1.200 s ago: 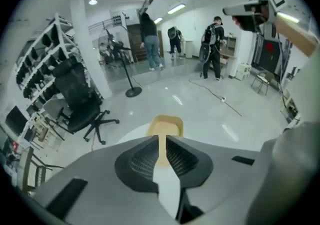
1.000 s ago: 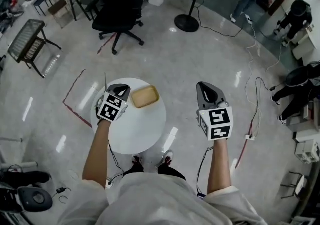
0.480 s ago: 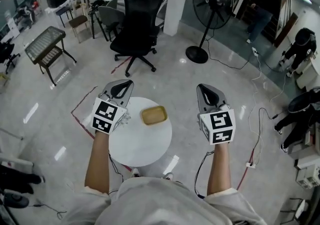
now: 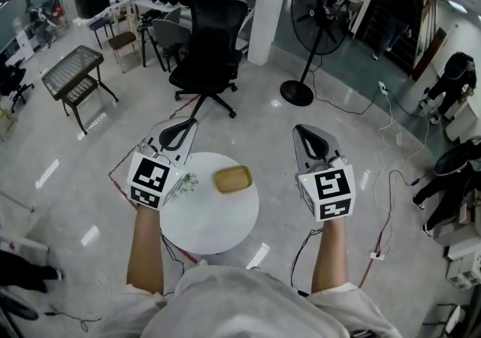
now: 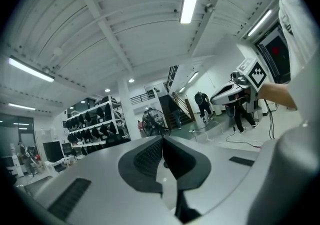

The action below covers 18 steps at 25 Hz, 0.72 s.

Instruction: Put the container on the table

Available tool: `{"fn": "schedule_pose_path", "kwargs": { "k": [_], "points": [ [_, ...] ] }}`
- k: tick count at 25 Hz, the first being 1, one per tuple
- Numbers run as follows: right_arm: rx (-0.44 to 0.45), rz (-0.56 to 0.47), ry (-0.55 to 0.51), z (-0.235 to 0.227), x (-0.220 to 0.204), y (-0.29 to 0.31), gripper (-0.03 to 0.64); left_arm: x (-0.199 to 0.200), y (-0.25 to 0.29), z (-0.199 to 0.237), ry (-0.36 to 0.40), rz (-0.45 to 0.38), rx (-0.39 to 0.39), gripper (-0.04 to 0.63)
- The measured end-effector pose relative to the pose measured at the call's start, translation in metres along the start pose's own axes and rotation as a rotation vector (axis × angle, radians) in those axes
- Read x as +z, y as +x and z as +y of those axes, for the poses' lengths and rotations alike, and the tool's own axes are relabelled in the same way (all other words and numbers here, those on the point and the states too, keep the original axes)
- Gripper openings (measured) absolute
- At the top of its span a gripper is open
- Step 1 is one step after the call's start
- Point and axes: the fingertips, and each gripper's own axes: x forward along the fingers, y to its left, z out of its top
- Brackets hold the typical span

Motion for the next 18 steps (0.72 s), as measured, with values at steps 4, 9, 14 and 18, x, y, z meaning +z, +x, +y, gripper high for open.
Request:
{"fn": "schedule_pose_path", "kwargs": {
  "k": [4,9,14,18],
  "points": [
    [-0.002,0.002,0.000,0.002,-0.003,0.001,0.014,-0.004,-0.004,-0.001,0.008,0.010,0.004,0.021],
    [0.005,0.008,0.001,0.003,-0.001,0.003,0.014,0.000,-0.006,0.002,0.003,0.004,0.012,0.021],
    [0.014,0.018,-0.008,0.005,-0.005,0.010,0.014,-0.008,-0.004,0.003,-0.007,0.015,0.005,0.021],
    [0.025,0.016,-0.006,0.007,-0.003,0.019,0.014,-0.011,0.001,0.008,-0.009,0.016,0.000,0.021]
  ]
}}
